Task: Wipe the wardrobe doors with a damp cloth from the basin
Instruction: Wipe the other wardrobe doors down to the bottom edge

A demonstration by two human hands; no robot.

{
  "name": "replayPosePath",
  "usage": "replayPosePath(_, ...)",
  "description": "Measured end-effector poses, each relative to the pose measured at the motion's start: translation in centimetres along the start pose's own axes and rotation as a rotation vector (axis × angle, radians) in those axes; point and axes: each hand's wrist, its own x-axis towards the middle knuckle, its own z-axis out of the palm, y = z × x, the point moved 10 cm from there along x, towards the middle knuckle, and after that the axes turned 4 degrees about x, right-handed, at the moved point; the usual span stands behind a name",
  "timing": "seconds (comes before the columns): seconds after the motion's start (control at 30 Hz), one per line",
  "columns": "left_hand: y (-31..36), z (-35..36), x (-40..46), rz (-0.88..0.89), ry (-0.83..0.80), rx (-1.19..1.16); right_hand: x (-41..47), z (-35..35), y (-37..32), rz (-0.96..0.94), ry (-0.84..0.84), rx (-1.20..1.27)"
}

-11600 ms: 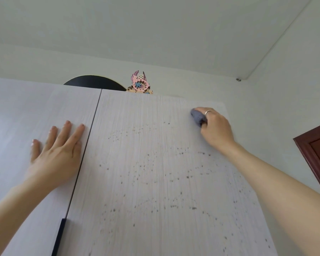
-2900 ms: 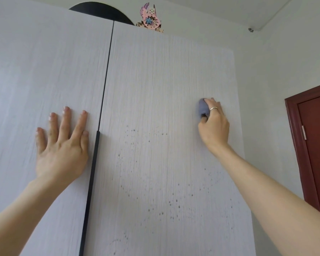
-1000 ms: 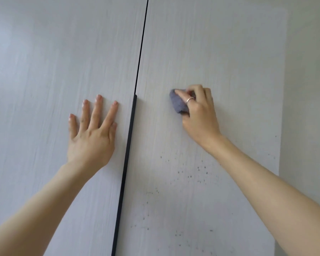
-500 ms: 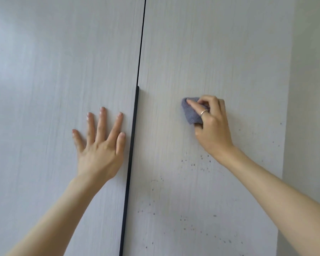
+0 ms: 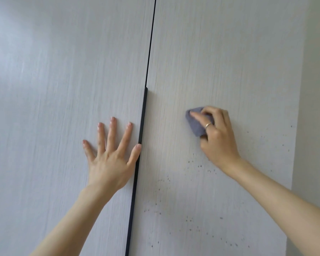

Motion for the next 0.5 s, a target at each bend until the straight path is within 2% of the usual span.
replayPosePath(0.07,0.3,0.0,-0.1,-0.005,-0.001,-0.005,-3.1,1.9,-3.3,-0.223,-0.098,0.008)
replayPosePath(0.13,0.5,0.0,-0.2,-0.010,-0.006,-0.011,-6.4,3.7,-6.7,-0.470,-0.299,0.001)
replayPosePath(0.17,0.5,0.1,-0.2,-0.011,-0.008,-0.010,-6.7,4.2,-7.3,-0.508,-0.368,0.000)
replayPosePath(0.23,0.6,0.0,-0.3,0.003,-0.010,-0.004,-4.7,3.9,-6.9,-0.438,-0.346,0.014)
replayPosePath(0.33,0.5,-0.3,-0.7,0.050,-0.001,0.009,0.6,2.5,-6.3,-0.256,-0.194,0.066)
replayPosePath(0.43,0.5,-1.7,-1.6,0.137,0.063,-0.001,5.7,1.8,-7.9,-0.195,-0.059,0.120)
replayPosePath(0.5,-0.1,-3.3,-2.1,0.176,0.149,-0.087,8.5,3.1,-10.0,-0.198,-0.060,0.106)
